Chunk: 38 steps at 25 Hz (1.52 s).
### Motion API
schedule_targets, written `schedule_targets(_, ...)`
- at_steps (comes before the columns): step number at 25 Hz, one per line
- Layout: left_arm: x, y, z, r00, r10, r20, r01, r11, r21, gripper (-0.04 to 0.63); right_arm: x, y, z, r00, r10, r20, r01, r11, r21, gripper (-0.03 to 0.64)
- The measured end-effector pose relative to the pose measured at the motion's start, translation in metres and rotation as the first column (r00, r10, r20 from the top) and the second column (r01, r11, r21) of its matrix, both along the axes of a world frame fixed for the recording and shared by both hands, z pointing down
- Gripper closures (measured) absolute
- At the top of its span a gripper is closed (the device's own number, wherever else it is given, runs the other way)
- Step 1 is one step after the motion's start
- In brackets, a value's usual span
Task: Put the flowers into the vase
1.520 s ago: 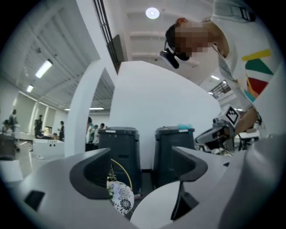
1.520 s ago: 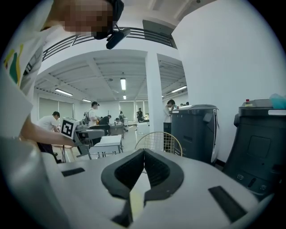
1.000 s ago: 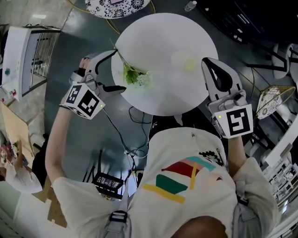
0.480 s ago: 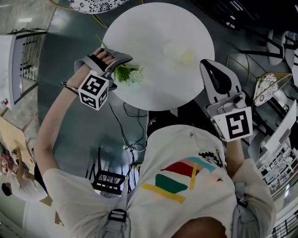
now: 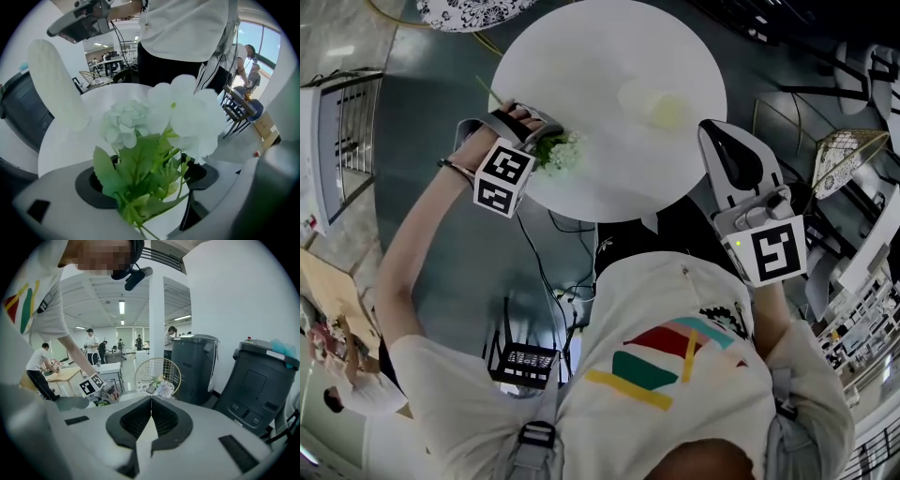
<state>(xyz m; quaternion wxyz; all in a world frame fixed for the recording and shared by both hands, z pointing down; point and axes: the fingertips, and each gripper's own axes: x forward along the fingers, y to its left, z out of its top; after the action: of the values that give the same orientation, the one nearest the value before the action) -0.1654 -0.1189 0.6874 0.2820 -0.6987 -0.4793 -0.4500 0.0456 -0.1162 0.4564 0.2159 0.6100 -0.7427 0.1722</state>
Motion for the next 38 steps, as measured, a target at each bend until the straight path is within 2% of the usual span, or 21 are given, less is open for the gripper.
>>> schedule_targets(4, 0.006, 0.004, 0.005, 0.999, -0.024, 0.023, 0.024, 1.000, -0.007, 0.286, 0.007, 0.004, 0.002, 1.000, 0.014, 0.003, -0.014, 1.000, -0.004, 0.604)
schedule_targets(5, 0.008, 0.005, 0.004, 0.999, -0.034, 0.019, 0.034, 0.999, -0.009, 0.302, 0.008, 0.005, 0.002, 1.000, 0.015, 0.003, -0.015, 1.000, -0.003, 0.604)
schedule_targets(9, 0.010, 0.006, 0.003, 0.998, -0.068, 0.019, 0.068, 0.998, -0.011, 0.327, 0.011, 0.008, 0.000, 1.000, 0.018, 0.007, -0.018, 1.000, 0.003, 0.604)
schedule_targets(12, 0.017, 0.004, -0.003, 0.989, -0.146, 0.004, 0.147, 0.988, -0.042, 0.344, 0.011, 0.007, -0.003, 1.000, 0.016, 0.009, -0.016, 1.000, 0.017, 0.604)
schedule_targets(14, 0.025, 0.001, -0.012, 0.972, -0.233, -0.012, 0.231, 0.969, -0.087, 0.359, 0.012, 0.007, -0.007, 1.000, 0.015, 0.007, -0.016, 0.999, 0.030, 0.604)
schedule_targets(16, 0.032, -0.001, -0.023, 0.946, -0.322, -0.022, 0.317, 0.939, -0.133, 0.364, 0.012, 0.009, -0.011, 1.000, 0.014, 0.005, -0.014, 0.999, 0.039, 0.604)
schedule_targets(21, 0.044, -0.010, -0.049, 0.858, -0.510, -0.059, 0.491, 0.849, -0.193, 0.367, 0.020, 0.018, -0.025, 1.000, 0.016, 0.014, -0.017, 0.997, 0.080, 0.604)
schedule_targets(24, 0.055, -0.016, -0.080, 0.769, -0.629, -0.113, 0.591, 0.767, -0.248, 0.370, 0.022, 0.020, -0.036, 1.000, 0.005, 0.031, -0.009, 0.993, 0.117, 0.604)
schedule_targets(28, 0.072, -0.020, -0.138, 0.610, -0.767, -0.198, 0.683, 0.636, -0.358, 0.376, 0.020, 0.023, -0.058, 0.999, -0.028, 0.039, 0.021, 0.983, 0.182, 0.604)
schedule_targets(31, 0.081, -0.028, -0.187, 0.484, -0.831, -0.274, 0.718, 0.556, -0.418, 0.376, 0.021, 0.024, -0.076, 0.997, -0.059, 0.043, 0.048, 0.970, 0.237, 0.604)
schedule_targets(33, 0.083, -0.032, -0.221, 0.389, -0.865, -0.316, 0.727, 0.499, -0.471, 0.376, 0.020, 0.026, -0.088, 0.996, -0.076, 0.043, 0.062, 0.962, 0.266, 0.604)
schedule_targets(36, 0.090, -0.036, -0.273, 0.216, -0.914, -0.344, 0.686, 0.393, -0.612, 0.376, 0.022, 0.030, -0.103, 0.995, -0.089, 0.040, 0.072, 0.948, 0.311, 0.604)
schedule_targets(37, 0.094, -0.038, -0.289, 0.165, -0.923, -0.347, 0.668, 0.364, -0.649, 0.376, 0.025, 0.030, -0.108, 0.995, -0.092, 0.040, 0.074, 0.940, 0.332, 0.604)
schedule_targets(38, 0.098, -0.039, -0.303, 0.125, -0.929, -0.349, 0.647, 0.343, -0.681, 0.376, 0.028, 0.031, -0.113, 0.995, -0.094, 0.040, 0.074, 0.933, 0.352, 0.604)
